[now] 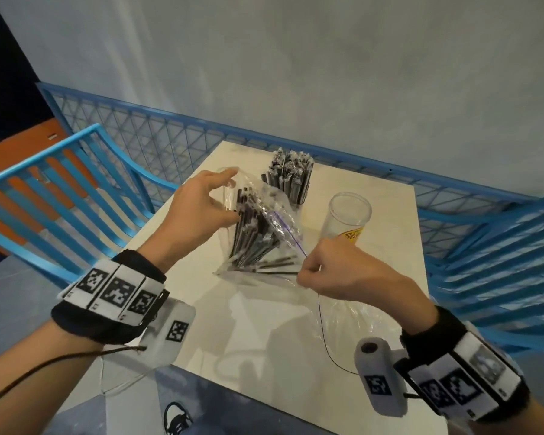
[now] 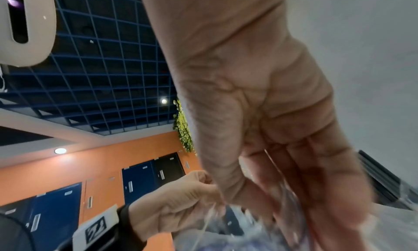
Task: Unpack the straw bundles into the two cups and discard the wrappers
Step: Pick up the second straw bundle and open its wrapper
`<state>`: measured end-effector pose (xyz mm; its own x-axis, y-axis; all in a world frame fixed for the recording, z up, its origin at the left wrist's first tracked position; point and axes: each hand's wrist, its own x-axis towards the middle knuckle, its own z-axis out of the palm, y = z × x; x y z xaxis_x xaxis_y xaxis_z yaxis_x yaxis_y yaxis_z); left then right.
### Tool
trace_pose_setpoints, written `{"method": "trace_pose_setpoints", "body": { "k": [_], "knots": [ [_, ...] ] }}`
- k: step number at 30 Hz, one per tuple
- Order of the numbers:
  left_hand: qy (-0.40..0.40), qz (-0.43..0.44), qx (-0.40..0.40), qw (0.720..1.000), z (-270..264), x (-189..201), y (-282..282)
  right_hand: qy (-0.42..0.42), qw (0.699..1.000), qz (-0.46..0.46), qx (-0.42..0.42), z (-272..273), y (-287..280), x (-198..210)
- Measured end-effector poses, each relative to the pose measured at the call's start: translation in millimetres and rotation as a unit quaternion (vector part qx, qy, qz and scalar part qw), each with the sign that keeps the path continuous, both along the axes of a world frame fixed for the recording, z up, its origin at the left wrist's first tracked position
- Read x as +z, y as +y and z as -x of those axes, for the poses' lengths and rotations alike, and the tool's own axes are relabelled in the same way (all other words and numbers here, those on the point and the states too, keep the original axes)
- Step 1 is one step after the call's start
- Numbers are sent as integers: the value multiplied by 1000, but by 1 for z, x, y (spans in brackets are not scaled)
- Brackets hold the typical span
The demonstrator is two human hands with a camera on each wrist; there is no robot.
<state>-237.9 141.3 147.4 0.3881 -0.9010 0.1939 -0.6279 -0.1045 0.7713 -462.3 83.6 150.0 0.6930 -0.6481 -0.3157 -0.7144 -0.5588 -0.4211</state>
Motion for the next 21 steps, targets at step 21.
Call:
{"method": "trace_pose_setpoints", "body": {
  "k": [21],
  "knots": [
    [-143,-186,-157,959,-24,42,28,-225,966,104,-72,-8,-25,71]
  ]
}}
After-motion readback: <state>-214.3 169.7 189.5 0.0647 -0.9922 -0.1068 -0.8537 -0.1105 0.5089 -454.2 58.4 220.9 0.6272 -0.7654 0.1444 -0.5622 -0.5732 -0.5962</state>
